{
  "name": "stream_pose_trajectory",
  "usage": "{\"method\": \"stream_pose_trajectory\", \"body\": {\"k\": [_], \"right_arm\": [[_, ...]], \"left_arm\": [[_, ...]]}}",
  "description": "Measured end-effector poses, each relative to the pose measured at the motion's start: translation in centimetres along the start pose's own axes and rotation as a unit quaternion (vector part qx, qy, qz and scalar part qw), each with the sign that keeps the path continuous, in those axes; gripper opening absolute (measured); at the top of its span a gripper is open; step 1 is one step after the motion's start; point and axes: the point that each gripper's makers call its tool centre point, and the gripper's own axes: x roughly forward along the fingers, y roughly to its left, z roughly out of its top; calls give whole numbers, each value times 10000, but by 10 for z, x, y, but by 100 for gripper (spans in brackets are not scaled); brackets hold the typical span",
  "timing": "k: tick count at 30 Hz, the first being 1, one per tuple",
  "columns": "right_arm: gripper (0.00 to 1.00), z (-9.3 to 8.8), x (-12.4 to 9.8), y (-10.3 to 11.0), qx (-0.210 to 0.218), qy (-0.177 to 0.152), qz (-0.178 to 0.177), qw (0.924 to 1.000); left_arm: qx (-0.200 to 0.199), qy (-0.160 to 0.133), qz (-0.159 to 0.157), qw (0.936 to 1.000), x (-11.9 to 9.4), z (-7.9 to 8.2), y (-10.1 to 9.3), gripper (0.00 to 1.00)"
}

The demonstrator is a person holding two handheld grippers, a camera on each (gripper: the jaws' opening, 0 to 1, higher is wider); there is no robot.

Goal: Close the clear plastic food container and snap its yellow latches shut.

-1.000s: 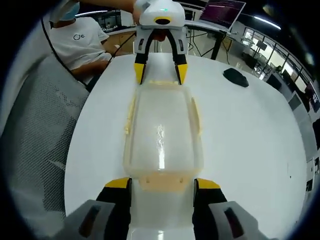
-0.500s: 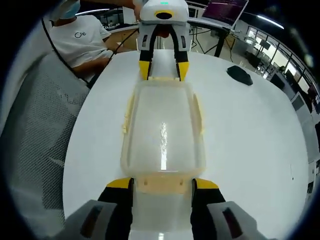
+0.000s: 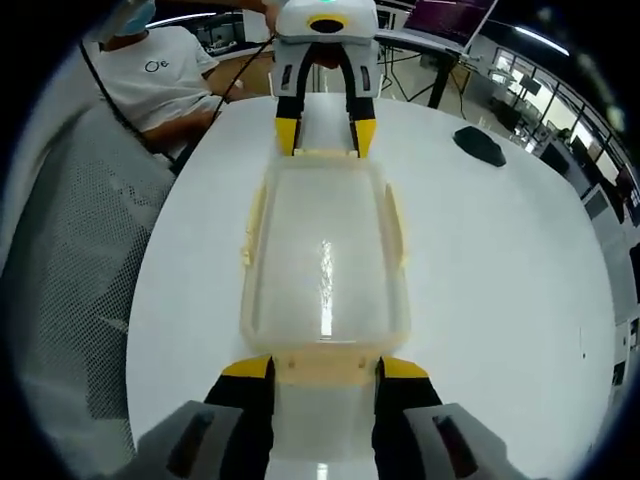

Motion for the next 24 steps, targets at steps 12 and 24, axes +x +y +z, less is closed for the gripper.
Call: {"method": "stream_pose_trajectory", "body": {"k": [12, 24], "right_arm": [[36, 5, -6, 12, 39, -162, 150, 9997], [36, 18, -28, 17, -82, -349, 127, 9993]], "left_arm": [[49, 184, 28, 9998, -3, -1, -12, 36], [10, 244, 116, 9996, -28, 10, -21, 37]]}}
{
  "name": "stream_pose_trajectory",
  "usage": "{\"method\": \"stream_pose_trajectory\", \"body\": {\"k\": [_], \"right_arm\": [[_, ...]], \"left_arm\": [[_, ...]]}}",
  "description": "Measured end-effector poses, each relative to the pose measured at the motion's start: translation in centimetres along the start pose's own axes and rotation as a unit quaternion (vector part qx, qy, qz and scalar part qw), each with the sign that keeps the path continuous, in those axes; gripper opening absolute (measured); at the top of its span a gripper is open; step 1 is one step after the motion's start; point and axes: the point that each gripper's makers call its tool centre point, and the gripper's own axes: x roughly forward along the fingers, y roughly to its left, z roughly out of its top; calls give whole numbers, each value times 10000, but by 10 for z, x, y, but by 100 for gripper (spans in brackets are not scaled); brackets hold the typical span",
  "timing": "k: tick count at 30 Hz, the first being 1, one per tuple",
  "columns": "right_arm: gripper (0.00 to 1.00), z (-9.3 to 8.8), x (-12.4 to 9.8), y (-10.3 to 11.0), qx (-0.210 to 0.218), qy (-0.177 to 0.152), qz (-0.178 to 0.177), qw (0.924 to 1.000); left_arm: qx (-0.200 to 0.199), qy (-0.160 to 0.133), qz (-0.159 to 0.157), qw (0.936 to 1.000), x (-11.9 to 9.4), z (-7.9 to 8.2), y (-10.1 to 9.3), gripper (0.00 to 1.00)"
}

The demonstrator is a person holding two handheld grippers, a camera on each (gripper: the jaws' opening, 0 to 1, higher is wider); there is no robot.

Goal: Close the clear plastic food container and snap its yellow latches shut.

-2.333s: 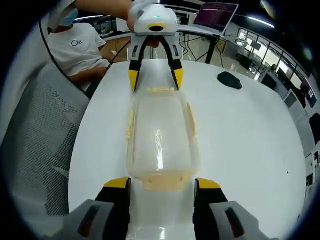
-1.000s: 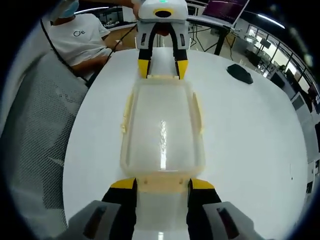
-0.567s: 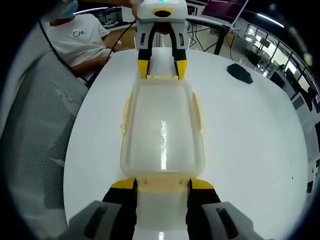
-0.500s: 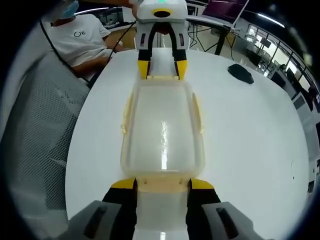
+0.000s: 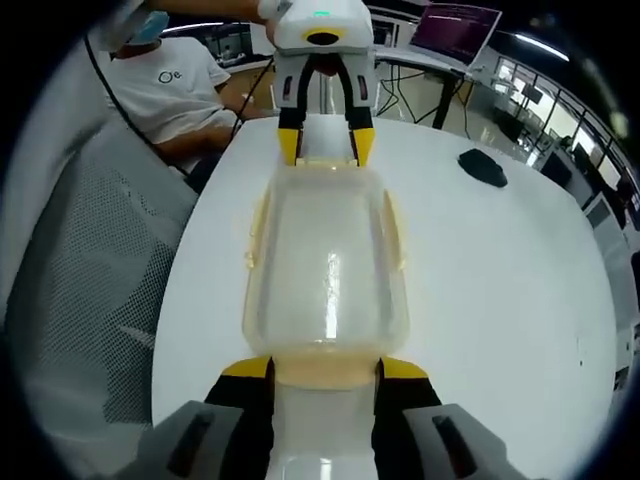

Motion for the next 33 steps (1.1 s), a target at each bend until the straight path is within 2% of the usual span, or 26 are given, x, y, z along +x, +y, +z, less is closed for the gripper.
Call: {"method": "stream_pose_trajectory", "body": {"k": [18, 23, 33], "right_arm": [[36, 7, -46, 13, -10, -121, 116, 9999], [36, 7, -64, 15, -109, -144, 121, 9998], [36, 6, -94, 12, -146, -264, 123, 9995]], "left_arm": [[-108, -4, 24, 9999, -30, 34, -10, 36], [-200, -102, 18, 9997, -42, 51, -15, 36], [-120, 23, 151, 9998, -57, 76, -11, 36]]}}
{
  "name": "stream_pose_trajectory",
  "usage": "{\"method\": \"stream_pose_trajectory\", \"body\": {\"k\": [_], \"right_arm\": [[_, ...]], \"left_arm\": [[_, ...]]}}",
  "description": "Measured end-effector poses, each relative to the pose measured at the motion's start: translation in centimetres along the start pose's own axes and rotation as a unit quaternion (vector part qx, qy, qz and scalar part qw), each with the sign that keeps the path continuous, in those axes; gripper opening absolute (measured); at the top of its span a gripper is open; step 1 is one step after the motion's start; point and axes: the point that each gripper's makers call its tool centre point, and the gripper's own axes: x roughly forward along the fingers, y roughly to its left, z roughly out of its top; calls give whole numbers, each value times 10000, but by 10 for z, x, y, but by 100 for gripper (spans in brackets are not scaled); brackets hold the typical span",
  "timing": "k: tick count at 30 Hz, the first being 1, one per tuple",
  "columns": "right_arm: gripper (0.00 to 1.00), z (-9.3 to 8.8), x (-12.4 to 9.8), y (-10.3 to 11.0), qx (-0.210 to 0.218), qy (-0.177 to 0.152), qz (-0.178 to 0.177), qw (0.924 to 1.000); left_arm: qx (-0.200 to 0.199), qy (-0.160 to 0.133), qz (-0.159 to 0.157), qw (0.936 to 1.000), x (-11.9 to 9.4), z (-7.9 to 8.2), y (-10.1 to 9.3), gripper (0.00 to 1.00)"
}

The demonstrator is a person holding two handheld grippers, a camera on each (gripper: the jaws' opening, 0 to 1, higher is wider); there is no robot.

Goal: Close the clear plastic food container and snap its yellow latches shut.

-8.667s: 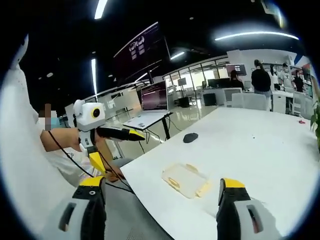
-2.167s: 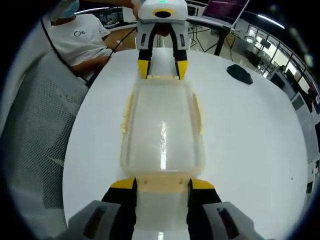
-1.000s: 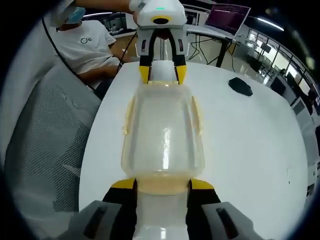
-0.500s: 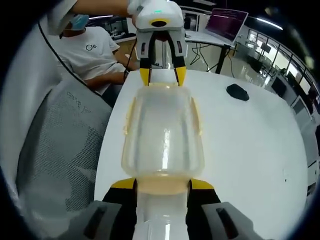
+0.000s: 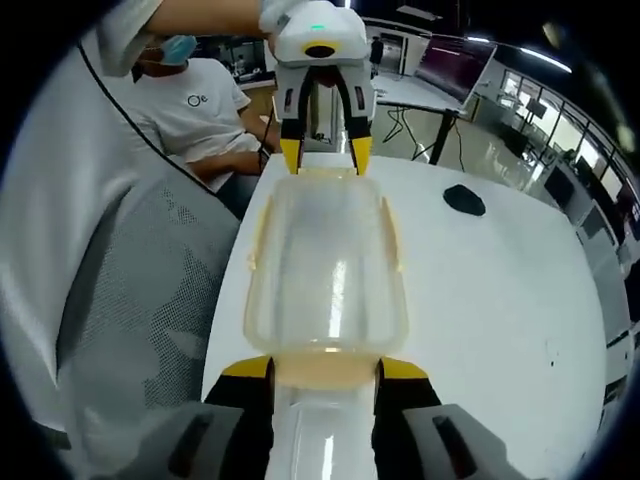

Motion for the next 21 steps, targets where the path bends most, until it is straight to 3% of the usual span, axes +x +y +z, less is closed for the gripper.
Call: {"method": "stream_pose_trajectory", "body": {"k": [5, 13, 21], "right_arm": [[36, -1, -13, 0, -12, -5, -69, 10000], [36, -18, -35, -1, 3, 37, -192, 9998], [36, -29, -45, -1, 37, 8, -249, 9997]], "left_arm": [[65, 86, -7, 9999, -5, 12, 3, 36], [183, 88, 38, 9998, -2, 40, 7, 36], [209, 96, 69, 9997, 2, 54, 10, 36]]}}
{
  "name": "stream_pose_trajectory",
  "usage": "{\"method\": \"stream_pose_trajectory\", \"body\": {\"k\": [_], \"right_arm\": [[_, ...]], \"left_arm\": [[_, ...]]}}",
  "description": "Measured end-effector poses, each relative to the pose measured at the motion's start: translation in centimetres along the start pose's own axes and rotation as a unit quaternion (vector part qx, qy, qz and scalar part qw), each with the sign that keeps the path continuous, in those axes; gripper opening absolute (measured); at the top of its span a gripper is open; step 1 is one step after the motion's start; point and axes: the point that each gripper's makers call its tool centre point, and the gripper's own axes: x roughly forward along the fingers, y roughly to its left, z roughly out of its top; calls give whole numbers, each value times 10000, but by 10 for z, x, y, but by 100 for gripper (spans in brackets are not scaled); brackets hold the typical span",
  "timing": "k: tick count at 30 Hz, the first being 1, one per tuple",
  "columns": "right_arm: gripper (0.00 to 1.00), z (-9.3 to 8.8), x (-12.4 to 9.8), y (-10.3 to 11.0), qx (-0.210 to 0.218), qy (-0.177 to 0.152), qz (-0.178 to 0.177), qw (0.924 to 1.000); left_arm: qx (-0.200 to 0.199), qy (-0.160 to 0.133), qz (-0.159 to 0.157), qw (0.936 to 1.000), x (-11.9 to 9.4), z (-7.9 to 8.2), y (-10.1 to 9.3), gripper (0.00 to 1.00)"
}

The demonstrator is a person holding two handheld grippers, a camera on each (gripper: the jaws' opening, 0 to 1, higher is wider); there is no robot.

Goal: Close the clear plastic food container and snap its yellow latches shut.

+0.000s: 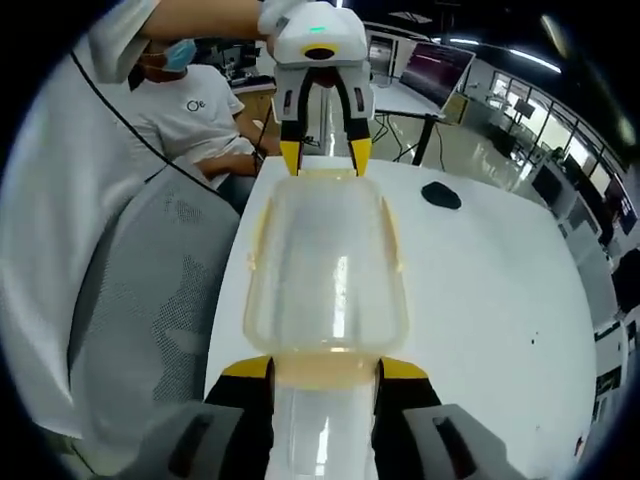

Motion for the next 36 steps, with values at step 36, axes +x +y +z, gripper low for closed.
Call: {"method": "stream_pose_trajectory", "body": {"k": [36], "right_arm": [[37, -92, -36, 4, 146, 152, -125, 9997]], "left_arm": [[265, -63, -39, 9996, 56, 80, 4, 36]]}}
